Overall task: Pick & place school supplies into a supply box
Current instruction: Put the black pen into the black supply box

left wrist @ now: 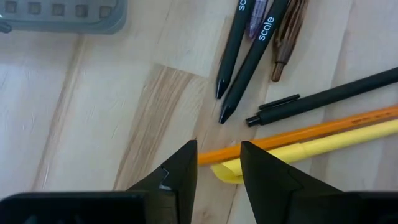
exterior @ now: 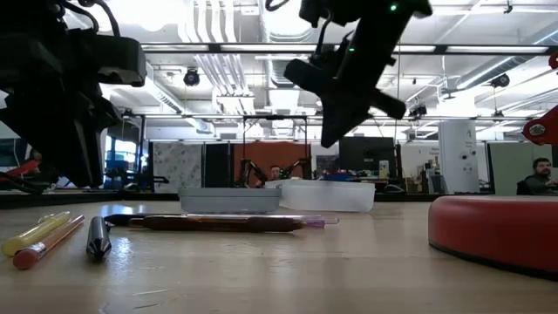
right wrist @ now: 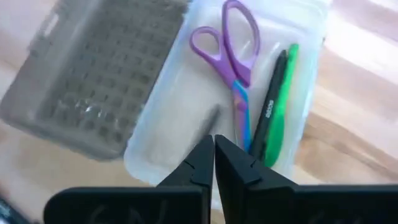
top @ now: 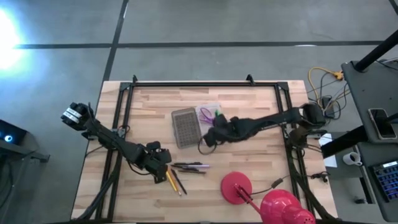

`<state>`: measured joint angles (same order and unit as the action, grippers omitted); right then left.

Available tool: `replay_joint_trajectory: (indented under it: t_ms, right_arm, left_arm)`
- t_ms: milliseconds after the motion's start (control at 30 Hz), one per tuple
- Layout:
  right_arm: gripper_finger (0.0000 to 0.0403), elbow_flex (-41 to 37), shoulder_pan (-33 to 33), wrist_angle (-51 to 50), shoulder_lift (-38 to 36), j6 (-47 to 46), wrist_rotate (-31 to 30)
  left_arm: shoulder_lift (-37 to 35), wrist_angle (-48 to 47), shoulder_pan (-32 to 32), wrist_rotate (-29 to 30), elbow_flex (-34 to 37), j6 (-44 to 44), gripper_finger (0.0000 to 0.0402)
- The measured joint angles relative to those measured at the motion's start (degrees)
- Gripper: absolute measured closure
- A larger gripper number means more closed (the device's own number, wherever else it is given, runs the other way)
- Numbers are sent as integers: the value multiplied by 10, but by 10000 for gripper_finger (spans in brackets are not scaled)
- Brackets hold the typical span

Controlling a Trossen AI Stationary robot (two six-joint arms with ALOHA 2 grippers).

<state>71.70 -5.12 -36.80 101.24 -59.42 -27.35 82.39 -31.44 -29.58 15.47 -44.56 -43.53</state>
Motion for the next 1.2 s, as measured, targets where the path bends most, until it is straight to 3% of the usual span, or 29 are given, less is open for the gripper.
replay_joint_trajectory:
  t_ms: [200,433,667,1033,1200]
  right_arm:
    - [393,-17,71,56,33,18,77]
    - [391,-10,74,48,14,70,85]
    - [384,28,79,-114,-5,148,109]
    - [243,101,101,-169,52,185,210]
    - [217,159,109,-231,121,203,227]
  left_arm:
    - [0,0,0,0,1,15,295]
    - [0,10,0,0,16,15,295]
    - [0,15,0,0,31,16,295]
    - [0,39,1,15,26,10,295]
    - [0,43,0,15,26,8,295]
